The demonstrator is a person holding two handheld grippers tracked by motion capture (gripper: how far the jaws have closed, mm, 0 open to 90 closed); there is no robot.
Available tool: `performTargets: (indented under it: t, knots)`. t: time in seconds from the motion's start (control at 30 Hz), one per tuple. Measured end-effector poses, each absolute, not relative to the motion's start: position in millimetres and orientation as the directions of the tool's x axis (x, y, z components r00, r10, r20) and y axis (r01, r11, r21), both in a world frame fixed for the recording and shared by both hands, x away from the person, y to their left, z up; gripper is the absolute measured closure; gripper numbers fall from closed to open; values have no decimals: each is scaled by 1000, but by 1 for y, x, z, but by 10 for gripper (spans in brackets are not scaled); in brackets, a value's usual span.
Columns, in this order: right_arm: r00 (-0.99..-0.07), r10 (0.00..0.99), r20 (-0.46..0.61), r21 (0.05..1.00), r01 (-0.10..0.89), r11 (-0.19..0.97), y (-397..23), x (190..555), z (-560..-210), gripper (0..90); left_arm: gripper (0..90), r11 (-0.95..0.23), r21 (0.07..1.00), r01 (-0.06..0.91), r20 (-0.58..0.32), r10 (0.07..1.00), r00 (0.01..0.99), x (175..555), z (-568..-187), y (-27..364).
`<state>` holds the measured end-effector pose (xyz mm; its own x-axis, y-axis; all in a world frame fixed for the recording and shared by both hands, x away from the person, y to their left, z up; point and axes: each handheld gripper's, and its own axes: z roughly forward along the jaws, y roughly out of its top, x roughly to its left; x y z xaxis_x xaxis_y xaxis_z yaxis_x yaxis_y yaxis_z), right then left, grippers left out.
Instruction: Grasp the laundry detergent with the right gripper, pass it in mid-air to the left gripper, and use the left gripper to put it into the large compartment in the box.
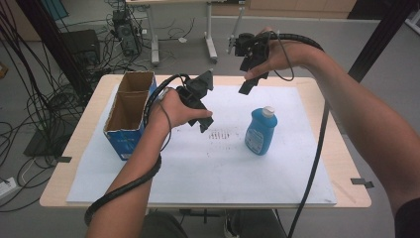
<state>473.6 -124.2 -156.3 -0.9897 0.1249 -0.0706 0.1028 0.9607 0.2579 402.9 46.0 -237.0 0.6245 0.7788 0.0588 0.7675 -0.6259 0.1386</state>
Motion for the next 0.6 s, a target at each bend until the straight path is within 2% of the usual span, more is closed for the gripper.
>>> performTargets:
  t: [0.6]
  knots:
    - [-985, 149, -84, 257, 123, 959, -138, 465, -153, 84, 59, -618, 142, 773, 60, 785, 616, 400, -240, 44]
